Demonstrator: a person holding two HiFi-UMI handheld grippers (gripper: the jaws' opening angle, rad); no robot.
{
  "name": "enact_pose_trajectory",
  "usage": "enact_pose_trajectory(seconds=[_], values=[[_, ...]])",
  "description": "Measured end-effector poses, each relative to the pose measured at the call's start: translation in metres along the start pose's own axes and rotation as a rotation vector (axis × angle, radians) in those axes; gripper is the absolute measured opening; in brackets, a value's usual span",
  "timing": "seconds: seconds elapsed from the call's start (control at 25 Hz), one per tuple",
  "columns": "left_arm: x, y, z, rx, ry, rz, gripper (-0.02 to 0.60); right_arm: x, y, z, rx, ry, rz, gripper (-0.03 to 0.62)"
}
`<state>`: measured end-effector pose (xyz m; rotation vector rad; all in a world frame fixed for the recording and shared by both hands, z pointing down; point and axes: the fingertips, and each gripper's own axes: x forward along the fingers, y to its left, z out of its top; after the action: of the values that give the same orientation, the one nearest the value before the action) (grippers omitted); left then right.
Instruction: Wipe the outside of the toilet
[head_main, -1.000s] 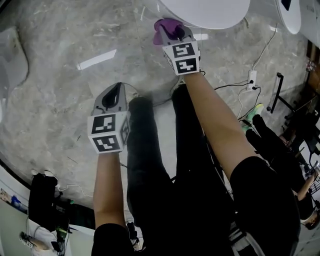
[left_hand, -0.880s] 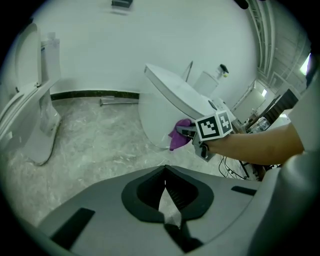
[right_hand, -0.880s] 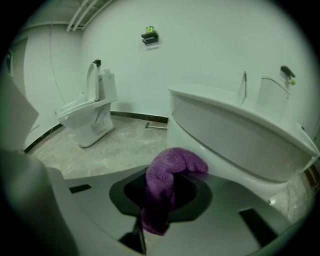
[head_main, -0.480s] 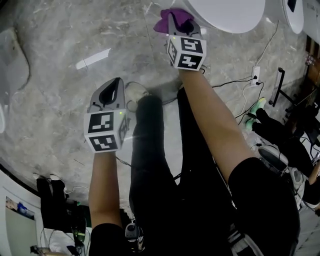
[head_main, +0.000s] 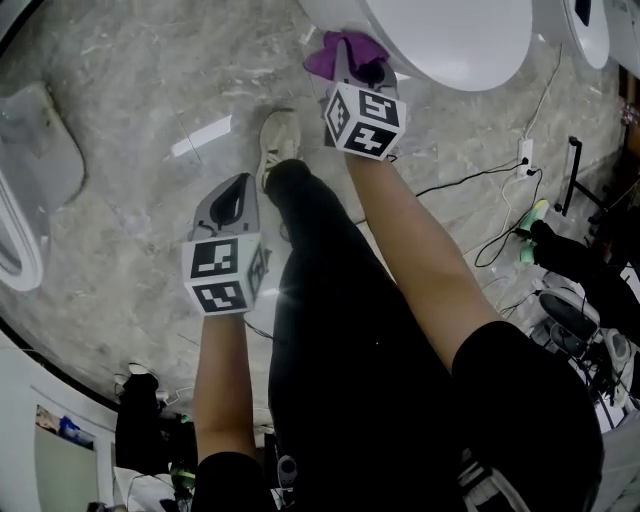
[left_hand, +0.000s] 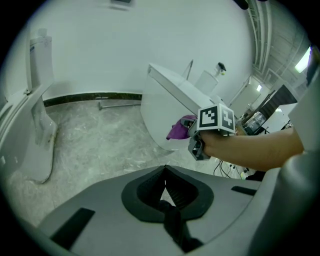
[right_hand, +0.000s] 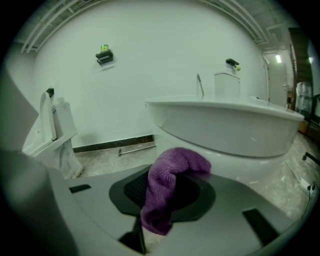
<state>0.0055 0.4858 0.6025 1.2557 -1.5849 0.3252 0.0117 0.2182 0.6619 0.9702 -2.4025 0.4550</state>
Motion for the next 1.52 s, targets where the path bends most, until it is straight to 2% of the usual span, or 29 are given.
enact_pose_trajectory(seconds=[0.2, 0.32, 0.52, 0.76, 0.96, 1.28, 1.52], values=[[0.010, 0.018, 0.026, -0.013, 0.020, -0.020, 0.008, 0.019, 0.013, 0.011, 0.064, -0.011, -0.052, 0.113], [0.015, 0.032, 0.040, -0.002, 0.048, -0.024, 0.008, 0.031, 0.020, 0.022, 0.093, -0.019, -0.110, 0.115], [0.020, 0.056, 0.075, -0.038, 0.079, -0.029, 0.008, 0.048, 0.030, 0.032, 0.104, -0.001, -0.161, 0.115], [0.040, 0.071, 0.131, 0.021, 0.079, -0.024, 0.008, 0.067, 0.034, 0.045, 0.117, -0.003, -0.145, 0.128], [0.043, 0.084, 0.167, 0.051, 0.070, -0.026, 0.008, 0.077, 0.042, 0.048, 0.148, 0.017, -0.165, 0.136], [0.057, 0.110, 0.186, 0.041, 0.119, -0.046, 0.008, 0.100, 0.050, 0.055, 0.198, 0.026, -0.229, 0.140], [0.065, 0.135, 0.213, 0.116, 0.159, -0.092, 0.009, 0.123, 0.053, 0.073, 0.236, 0.001, -0.307, 0.140]])
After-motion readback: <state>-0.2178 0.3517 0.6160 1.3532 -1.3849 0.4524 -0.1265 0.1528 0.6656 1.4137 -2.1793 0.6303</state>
